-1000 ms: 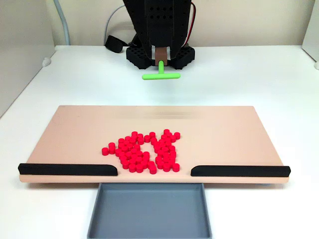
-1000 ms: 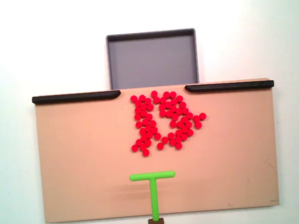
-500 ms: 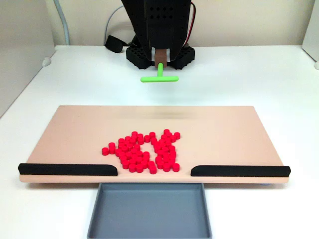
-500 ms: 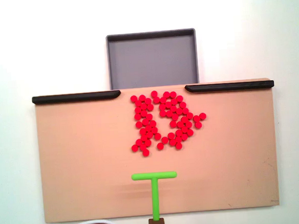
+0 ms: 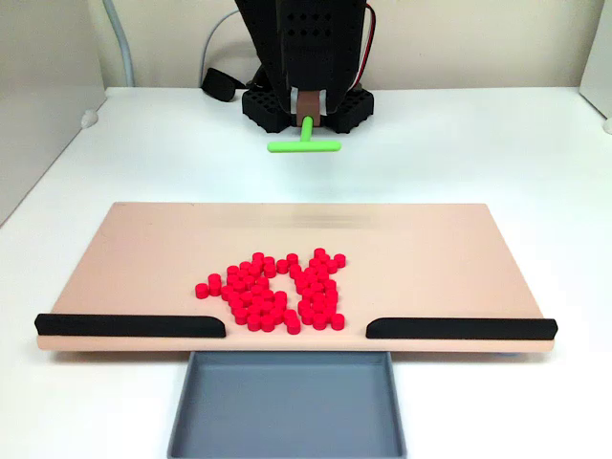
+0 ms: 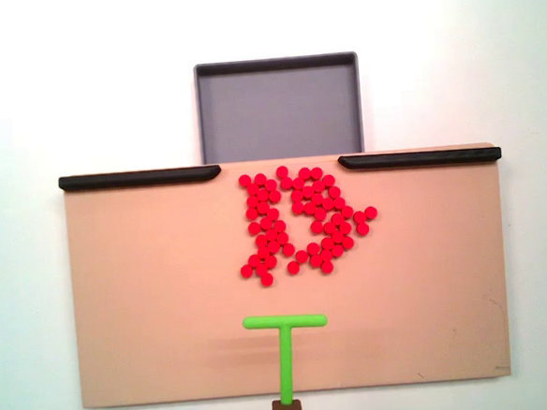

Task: Gather the left side granules

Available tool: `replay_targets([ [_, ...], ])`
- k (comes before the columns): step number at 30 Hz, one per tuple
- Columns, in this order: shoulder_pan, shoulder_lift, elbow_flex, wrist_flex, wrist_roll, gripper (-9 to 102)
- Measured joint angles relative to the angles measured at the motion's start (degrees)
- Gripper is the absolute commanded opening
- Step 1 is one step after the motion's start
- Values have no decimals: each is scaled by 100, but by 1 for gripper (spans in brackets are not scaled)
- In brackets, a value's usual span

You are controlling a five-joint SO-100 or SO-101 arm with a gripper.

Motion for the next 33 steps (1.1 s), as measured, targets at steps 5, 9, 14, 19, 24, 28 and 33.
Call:
replay_targets([
  [5, 0, 9, 0, 0, 404, 0],
  [9, 0, 9, 0, 0, 879, 0],
  [14, -123, 185, 0, 0, 1538, 0],
  [19, -193, 193, 0, 0, 1995, 0],
  [24, -378, 193, 0, 0, 2487, 0],
  [28, -589, 97, 0, 9, 2830, 0],
  [33, -905, -167, 0, 9, 3437, 0],
])
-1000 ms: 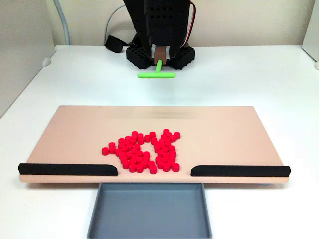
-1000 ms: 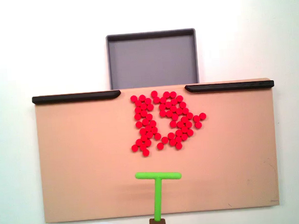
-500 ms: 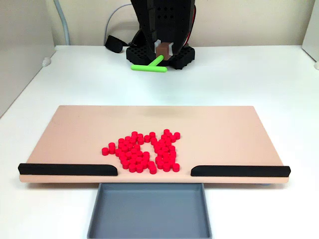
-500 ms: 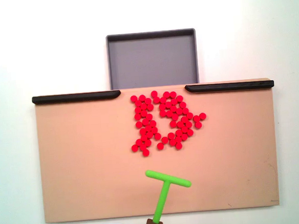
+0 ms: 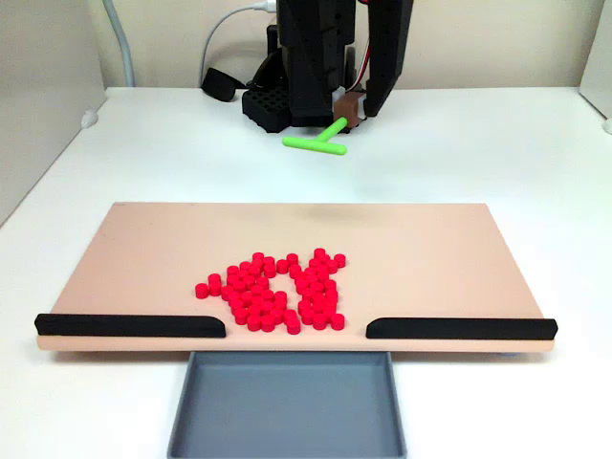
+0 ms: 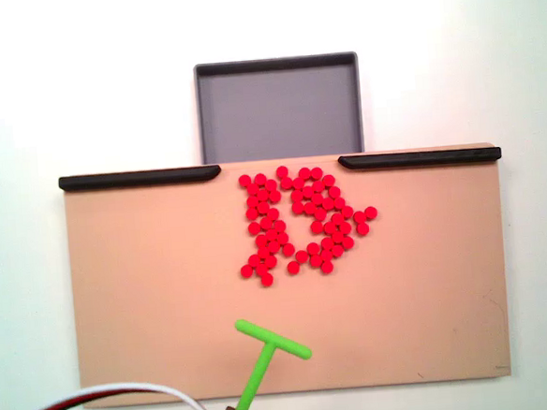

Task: Gather the left side granules

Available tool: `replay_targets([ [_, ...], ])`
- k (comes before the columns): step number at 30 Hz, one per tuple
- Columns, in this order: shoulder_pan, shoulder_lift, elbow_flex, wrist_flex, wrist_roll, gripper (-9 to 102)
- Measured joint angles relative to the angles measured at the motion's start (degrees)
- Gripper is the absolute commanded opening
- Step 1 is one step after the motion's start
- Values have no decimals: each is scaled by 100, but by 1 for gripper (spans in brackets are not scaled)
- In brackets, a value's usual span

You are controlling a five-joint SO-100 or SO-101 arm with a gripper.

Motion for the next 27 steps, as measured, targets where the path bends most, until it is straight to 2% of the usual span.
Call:
replay_targets([
  [13, -888, -519, 0, -62, 1890, 0],
  [27, -1169, -1055, -624, -62, 3419, 0],
])
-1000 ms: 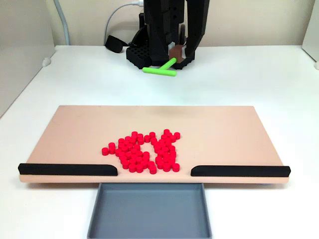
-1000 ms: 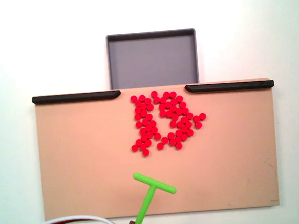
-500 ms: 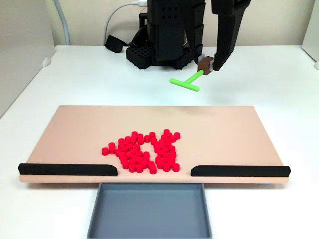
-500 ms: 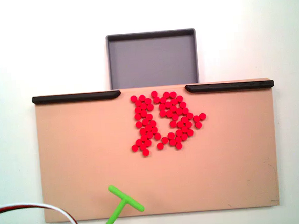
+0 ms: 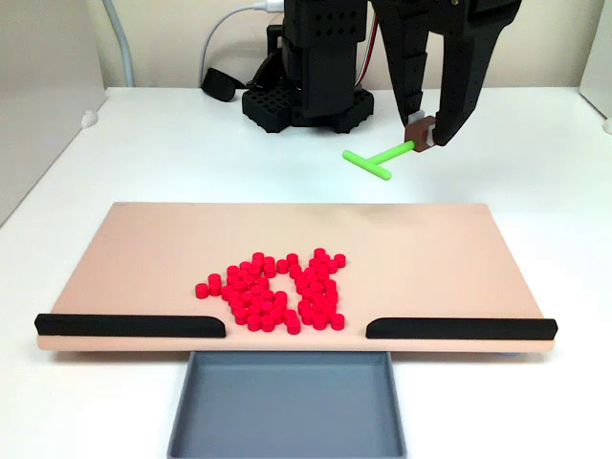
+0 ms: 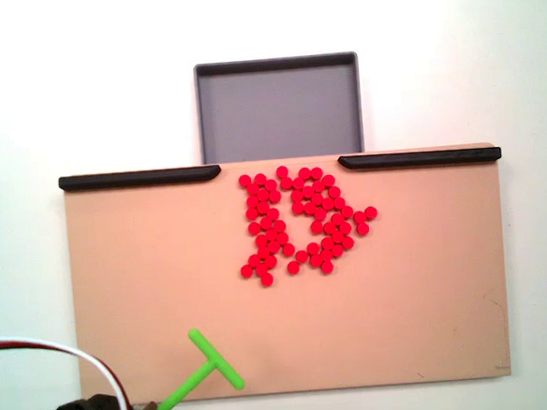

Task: Gather the left side granules

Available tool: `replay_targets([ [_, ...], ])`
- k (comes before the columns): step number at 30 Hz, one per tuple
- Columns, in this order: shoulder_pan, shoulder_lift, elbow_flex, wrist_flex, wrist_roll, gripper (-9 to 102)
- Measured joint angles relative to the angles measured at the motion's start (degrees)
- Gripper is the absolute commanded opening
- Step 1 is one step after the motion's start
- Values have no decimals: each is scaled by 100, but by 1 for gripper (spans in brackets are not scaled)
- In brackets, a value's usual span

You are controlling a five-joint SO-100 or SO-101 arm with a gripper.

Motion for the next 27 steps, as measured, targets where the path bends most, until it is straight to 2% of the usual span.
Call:
replay_targets([
  [21, 62, -343, -325, -396, 1679, 0],
  [27, 114, -457, -325, -527, 1837, 0],
])
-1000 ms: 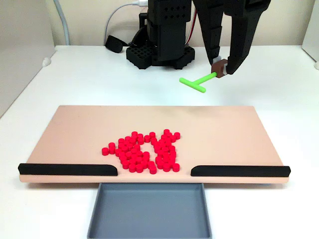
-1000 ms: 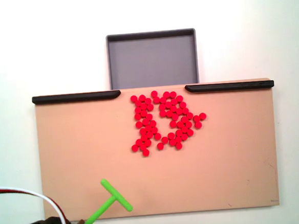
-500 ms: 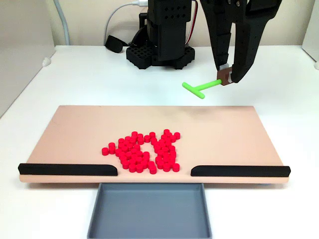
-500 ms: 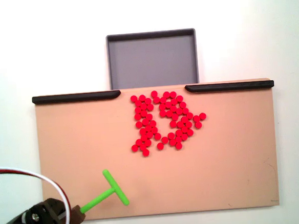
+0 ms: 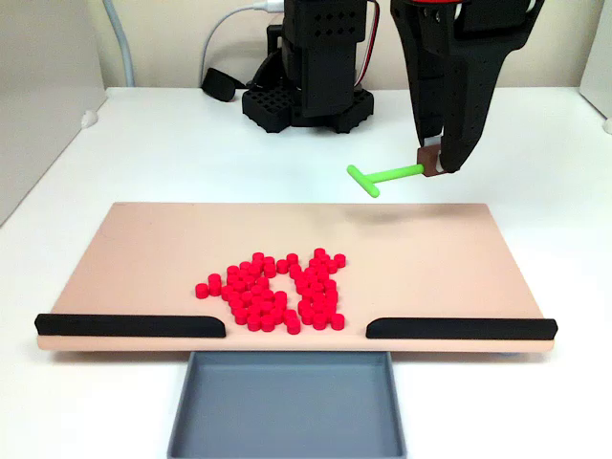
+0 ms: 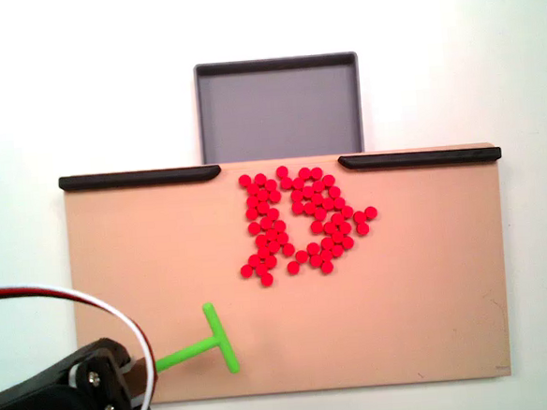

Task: Gather the left side granules

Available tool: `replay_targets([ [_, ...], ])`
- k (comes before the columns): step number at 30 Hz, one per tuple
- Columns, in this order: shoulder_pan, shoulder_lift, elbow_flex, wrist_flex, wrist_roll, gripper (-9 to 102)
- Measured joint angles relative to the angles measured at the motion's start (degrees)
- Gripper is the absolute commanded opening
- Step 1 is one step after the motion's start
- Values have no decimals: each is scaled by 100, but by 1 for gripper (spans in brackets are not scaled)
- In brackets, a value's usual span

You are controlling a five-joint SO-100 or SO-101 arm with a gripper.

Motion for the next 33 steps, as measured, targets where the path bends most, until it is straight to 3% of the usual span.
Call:
replay_targets([
  [33, 0, -1213, -853, -352, 1028, 0],
])
